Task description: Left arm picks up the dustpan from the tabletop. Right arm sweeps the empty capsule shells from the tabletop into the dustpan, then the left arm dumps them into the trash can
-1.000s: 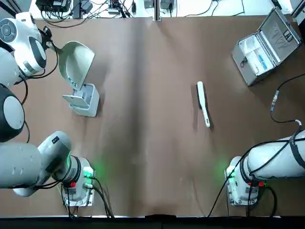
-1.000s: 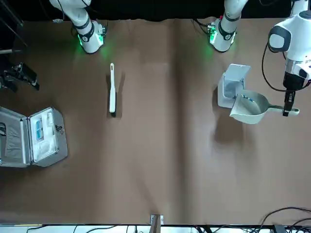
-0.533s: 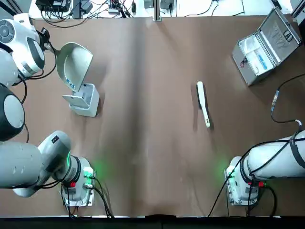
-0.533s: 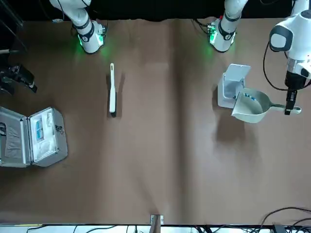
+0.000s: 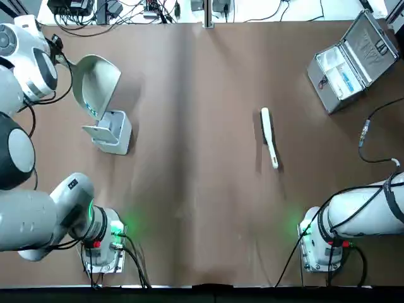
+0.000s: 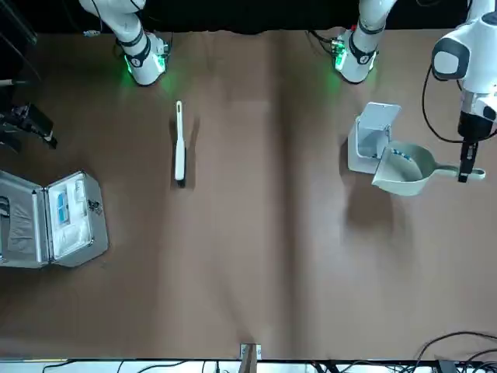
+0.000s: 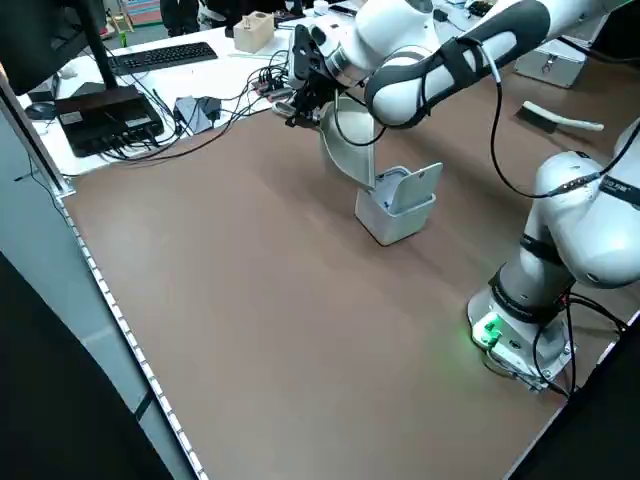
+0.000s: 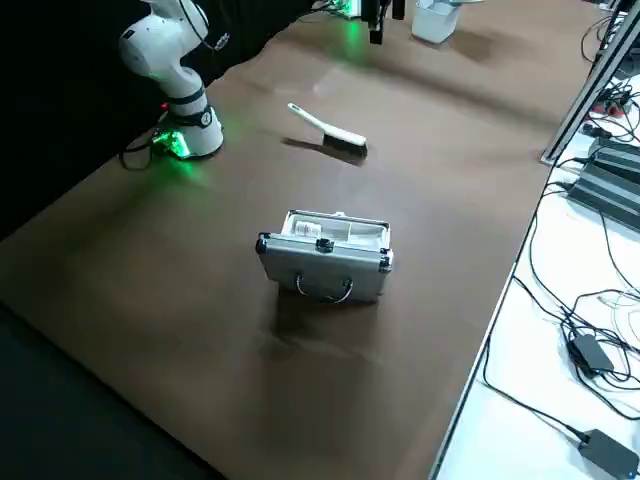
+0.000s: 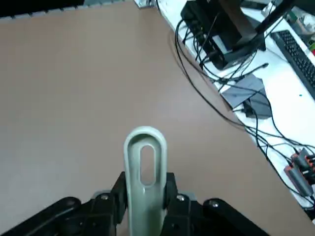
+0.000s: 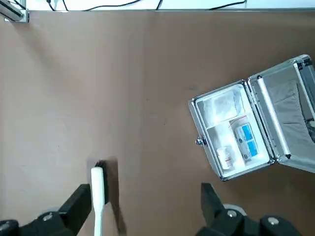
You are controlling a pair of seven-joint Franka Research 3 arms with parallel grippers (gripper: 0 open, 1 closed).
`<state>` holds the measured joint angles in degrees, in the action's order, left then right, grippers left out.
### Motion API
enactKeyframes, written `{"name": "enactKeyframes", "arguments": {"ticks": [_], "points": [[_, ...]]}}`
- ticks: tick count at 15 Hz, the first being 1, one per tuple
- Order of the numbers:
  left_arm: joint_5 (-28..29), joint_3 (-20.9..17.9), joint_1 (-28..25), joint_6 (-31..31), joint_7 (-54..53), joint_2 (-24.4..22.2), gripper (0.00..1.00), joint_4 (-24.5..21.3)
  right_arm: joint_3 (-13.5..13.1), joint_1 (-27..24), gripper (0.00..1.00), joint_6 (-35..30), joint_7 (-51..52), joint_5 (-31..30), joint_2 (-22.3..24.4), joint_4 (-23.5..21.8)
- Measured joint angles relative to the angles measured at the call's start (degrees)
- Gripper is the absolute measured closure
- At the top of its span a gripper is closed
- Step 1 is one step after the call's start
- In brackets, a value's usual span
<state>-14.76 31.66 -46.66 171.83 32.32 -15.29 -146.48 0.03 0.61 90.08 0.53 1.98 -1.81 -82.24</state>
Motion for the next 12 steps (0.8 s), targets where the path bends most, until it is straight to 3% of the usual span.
{"name": "enactKeyframes", "arguments": {"ticks": [12], "points": [[0.0,0.6,-1.4,-3.1,-0.2,-5.2,0.66,-0.4,0.0,-0.1,0.02,-0.8,0.0,0.0,0.0,0.0]]}}
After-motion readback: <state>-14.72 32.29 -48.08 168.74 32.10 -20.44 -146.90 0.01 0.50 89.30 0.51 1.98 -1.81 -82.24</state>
